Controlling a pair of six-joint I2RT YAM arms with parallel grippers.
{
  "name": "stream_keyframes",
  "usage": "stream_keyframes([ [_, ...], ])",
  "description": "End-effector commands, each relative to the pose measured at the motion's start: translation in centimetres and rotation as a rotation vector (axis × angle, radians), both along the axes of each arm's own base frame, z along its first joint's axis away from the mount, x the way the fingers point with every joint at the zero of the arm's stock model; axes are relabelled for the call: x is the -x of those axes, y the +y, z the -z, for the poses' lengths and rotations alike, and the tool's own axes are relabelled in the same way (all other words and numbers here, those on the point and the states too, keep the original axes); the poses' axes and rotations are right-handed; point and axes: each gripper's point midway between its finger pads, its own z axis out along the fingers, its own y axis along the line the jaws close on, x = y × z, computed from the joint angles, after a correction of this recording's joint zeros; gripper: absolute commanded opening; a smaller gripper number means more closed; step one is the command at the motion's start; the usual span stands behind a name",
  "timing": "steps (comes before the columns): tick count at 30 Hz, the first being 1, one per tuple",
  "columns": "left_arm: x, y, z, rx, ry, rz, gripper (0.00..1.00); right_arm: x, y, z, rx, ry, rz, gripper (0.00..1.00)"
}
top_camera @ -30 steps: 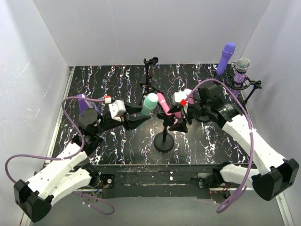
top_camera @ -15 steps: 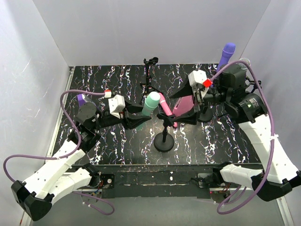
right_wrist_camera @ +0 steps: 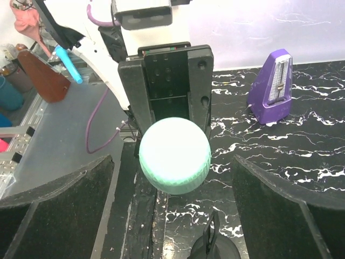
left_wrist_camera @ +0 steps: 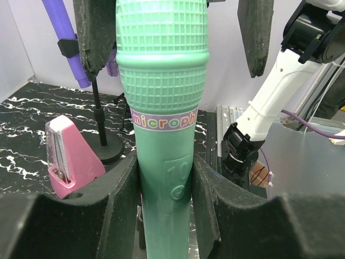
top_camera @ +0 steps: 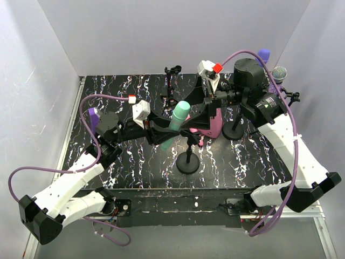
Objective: Attach the microphones to the stand
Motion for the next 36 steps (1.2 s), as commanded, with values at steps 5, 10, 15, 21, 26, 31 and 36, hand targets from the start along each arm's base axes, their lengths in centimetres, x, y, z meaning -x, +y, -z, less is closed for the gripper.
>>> stream_keyframes([
  [5, 0.4, -0.2, -2.2, 0.040, -0.023, 0.013, 0.00, 1.3, 0.9, -1.7, -0.040, -0.025, -0.025, 0.76],
  [10, 0.3, -0.3, -1.9, 0.033, -0.008, 0.012, 0.00, 1.4, 1.1, -1.1, -0.031, -0.012, -0.044, 0.49],
  [15, 0.4, -0.1, -1.4, 0.017, 0.032, 0.002, 0.31, 1.2, 1.2, -1.1, -0.031, -0.013, -0.026, 0.18],
  [21, 1.5, 0.8, 0.3, 0.029, 0.086, 0.002, 0.78, 0.7, 0.9, -2.7, -0.062, -0.011, 0.025, 0.14],
  [26, 1.3, 0.8, 1.7, 0.041, 0.138, -0.018, 0.98, 0.0, 1.0, -3.2, -0.076, 0.008, 0.042, 0.13],
  [31, 0.6, 0.6, 3.4, 0.025, 0.155, -0.039, 0.96, -0.5, 0.9, -3.0, -0.079, 0.030, 0.052, 0.13],
  [36, 0.3, 0.4, 3.8, 0.010, 0.156, -0.046, 0.72, -0.7, 0.7, -2.6, -0.081, 0.046, 0.055, 0.13],
])
